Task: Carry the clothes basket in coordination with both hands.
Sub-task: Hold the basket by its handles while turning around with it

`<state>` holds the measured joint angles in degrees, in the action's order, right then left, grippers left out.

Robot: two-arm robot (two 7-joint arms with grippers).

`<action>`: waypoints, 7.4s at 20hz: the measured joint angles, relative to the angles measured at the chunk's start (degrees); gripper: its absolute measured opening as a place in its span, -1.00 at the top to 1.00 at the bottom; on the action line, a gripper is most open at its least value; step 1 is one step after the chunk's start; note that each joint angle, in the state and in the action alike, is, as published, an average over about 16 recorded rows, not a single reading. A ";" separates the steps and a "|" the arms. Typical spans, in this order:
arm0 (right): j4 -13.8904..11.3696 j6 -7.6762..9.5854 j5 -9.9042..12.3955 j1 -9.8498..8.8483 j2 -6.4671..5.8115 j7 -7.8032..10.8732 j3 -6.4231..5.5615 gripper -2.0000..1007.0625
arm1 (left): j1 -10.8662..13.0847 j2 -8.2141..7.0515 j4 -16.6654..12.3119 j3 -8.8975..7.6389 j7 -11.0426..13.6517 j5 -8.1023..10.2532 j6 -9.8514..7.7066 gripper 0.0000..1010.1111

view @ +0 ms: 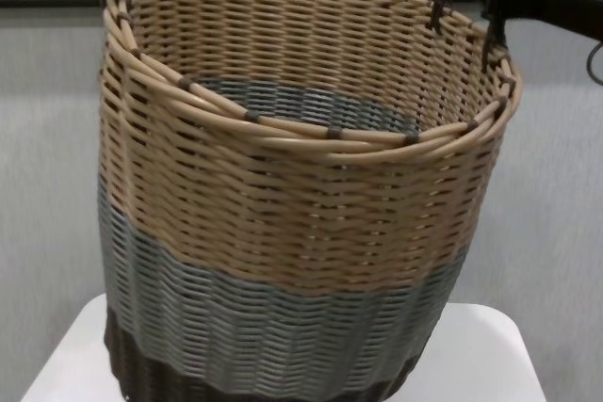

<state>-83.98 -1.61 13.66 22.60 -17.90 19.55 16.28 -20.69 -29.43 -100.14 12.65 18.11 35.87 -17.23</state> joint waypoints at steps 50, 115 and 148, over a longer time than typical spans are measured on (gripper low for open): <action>-6.49 8.54 -0.28 -1.41 -1.20 -1.22 -0.54 0.97 | 0.04 -0.91 -0.81 1.21 -3.82 7.19 -3.39 1.00; -6.47 8.47 -0.23 -1.40 -1.15 -1.22 -0.58 0.97 | 0.04 -0.85 -0.79 1.14 -3.70 7.29 -3.49 1.00; -6.47 8.47 -0.23 -1.40 -1.15 -1.22 -0.58 0.97 | 0.04 -0.85 -0.79 1.13 -3.70 7.29 -3.49 1.00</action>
<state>-90.45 6.85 13.43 21.20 -19.04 18.33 15.70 -20.65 -30.28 -100.93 13.78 14.41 43.16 -20.71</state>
